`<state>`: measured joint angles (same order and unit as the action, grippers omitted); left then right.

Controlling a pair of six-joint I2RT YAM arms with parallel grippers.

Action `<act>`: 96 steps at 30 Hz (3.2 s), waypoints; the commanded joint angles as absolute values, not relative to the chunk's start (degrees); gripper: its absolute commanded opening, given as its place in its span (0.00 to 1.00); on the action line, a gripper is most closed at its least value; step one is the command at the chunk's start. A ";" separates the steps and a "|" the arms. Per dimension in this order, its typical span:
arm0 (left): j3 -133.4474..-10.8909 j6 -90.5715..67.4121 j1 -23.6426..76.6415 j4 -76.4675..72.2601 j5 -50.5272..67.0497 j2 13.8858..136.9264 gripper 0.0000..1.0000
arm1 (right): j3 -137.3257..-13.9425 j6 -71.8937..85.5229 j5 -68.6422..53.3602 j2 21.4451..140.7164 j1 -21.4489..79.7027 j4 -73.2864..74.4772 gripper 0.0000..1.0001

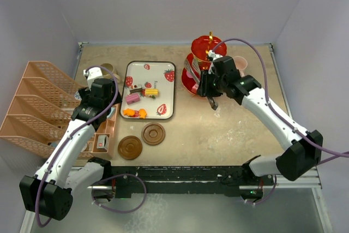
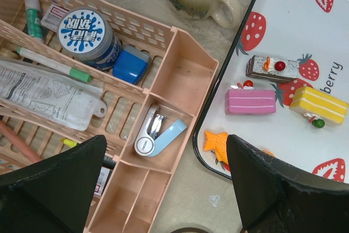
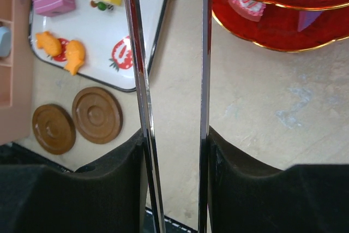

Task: Serve the afternoon tea
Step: Pick up the desert from the tray.

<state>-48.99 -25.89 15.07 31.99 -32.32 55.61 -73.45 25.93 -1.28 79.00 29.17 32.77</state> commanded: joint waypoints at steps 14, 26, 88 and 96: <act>-49.82 -25.48 15.12 31.17 -34.21 54.38 0.88 | -78.75 24.78 -1.44 84.31 43.89 31.24 0.42; -50.01 -26.01 15.10 31.91 -39.03 52.21 0.88 | -97.31 7.76 3.14 103.34 49.40 37.35 0.42; -49.78 -25.97 15.12 31.60 -41.13 51.79 0.88 | -124.35 -8.17 -0.33 130.02 47.01 46.48 0.46; -49.76 -26.02 15.12 31.78 -41.53 52.02 0.88 | -123.00 -8.61 -0.60 129.17 47.02 45.61 0.46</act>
